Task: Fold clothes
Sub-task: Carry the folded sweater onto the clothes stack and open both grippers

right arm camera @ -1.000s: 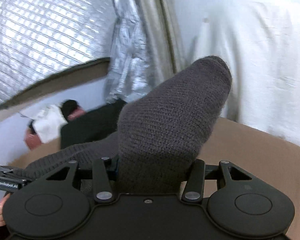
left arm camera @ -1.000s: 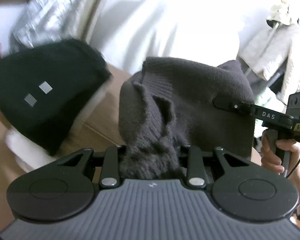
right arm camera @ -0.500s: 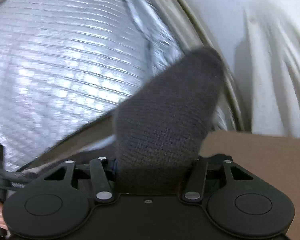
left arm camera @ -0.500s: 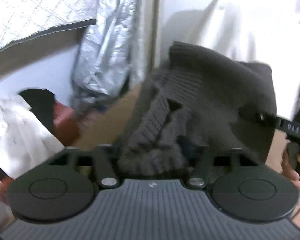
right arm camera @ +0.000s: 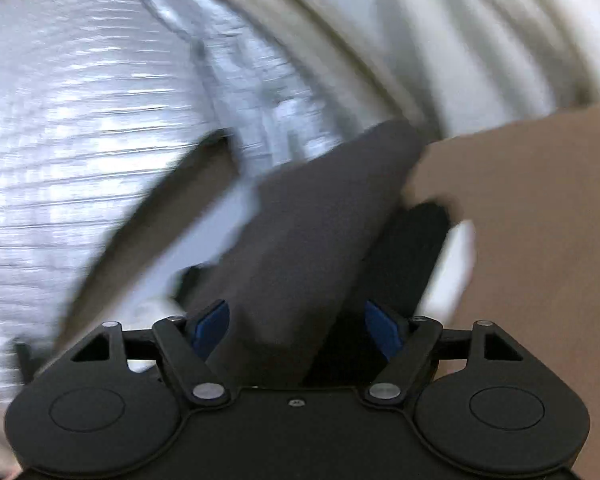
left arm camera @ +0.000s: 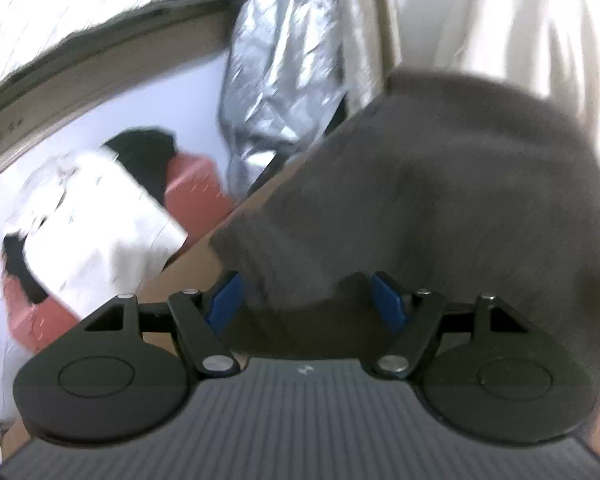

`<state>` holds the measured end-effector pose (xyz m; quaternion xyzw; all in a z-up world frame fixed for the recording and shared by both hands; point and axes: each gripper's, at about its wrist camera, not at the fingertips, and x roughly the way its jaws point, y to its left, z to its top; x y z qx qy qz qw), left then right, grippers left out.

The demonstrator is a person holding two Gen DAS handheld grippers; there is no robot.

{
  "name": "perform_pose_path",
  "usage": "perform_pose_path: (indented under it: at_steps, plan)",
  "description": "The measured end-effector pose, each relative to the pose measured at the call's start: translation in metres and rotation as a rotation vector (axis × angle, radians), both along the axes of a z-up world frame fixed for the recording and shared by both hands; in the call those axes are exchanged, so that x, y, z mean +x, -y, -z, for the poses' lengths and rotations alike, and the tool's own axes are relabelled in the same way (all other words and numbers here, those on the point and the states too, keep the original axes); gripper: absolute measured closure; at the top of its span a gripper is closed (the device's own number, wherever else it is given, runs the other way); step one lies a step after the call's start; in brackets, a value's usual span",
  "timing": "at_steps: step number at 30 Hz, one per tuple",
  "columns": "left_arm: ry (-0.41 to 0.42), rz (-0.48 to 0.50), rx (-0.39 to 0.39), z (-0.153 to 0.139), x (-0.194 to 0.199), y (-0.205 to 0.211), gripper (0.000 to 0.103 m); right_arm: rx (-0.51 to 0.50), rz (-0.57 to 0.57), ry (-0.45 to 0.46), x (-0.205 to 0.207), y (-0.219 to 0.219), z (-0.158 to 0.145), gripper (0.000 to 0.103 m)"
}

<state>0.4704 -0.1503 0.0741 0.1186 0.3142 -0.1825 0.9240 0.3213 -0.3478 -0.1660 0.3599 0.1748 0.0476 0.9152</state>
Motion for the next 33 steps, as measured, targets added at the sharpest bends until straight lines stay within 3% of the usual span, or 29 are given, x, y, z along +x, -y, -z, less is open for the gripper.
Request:
perform_pose_path:
  at_steps: [2,4,6,7,8,9,11,13,16,20,22,24,26,28,30,33]
  plan:
    - [0.038,0.037,-0.045,-0.014,-0.003,-0.001,0.033,0.036,-0.101,0.059,-0.021,-0.021,0.004,0.024]
    - [0.065,0.055,-0.105,-0.032,-0.008,0.0,0.033,-0.097,-0.077,0.021,-0.026,-0.047,0.003,0.024]
    - [0.01,0.116,-0.166,-0.041,-0.004,0.006,0.033,-0.252,-0.024,-0.043,-0.017,-0.068,0.005,0.026]
    - [-0.05,0.153,-0.183,-0.041,-0.001,0.012,0.033,-0.292,-0.058,-0.071,-0.01,-0.075,0.009,0.034]
    - [-0.08,0.157,-0.182,-0.039,-0.001,0.016,0.033,-0.32,-0.109,-0.096,-0.002,-0.082,0.012,0.053]
    - [-0.082,0.132,-0.158,-0.035,-0.001,0.021,0.033,-0.331,-0.14,-0.105,-0.003,-0.088,0.014,0.057]
    - [-0.018,0.021,-0.072,-0.026,-0.006,0.026,0.033,-0.338,-0.187,-0.109,-0.01,-0.1,0.017,0.056]
    - [0.001,-0.011,-0.063,-0.02,-0.014,0.023,0.033,-0.317,-0.232,-0.096,-0.022,-0.104,0.017,0.056]
    - [-0.077,-0.042,-0.092,-0.019,-0.035,0.018,0.031,-0.252,-0.256,-0.076,-0.05,-0.082,0.007,0.056]
    - [-0.079,-0.01,-0.072,-0.032,-0.094,0.026,0.023,-0.34,-0.168,-0.082,-0.093,-0.065,-0.009,0.05]
    - [-0.043,-0.012,-0.121,-0.043,-0.129,0.024,0.018,-0.391,-0.127,-0.09,-0.108,-0.058,-0.015,0.05]
    - [0.002,-0.033,-0.197,-0.056,-0.161,0.017,0.002,-0.397,-0.096,-0.099,-0.122,-0.053,-0.022,0.049]
    - [0.045,-0.044,-0.222,-0.07,-0.191,0.013,0.001,-0.382,-0.07,-0.109,-0.134,-0.05,-0.031,0.049]
    - [0.056,-0.02,-0.213,-0.082,-0.214,0.014,0.0,-0.413,-0.048,-0.11,-0.148,-0.052,-0.042,0.042]
    - [0.022,0.0,-0.197,-0.089,-0.231,0.018,0.0,-0.47,-0.005,-0.115,-0.157,-0.055,-0.055,0.031]
    - [-0.122,0.064,-0.207,-0.091,-0.245,0.019,0.0,-0.523,0.05,-0.133,-0.166,-0.054,-0.069,0.027]
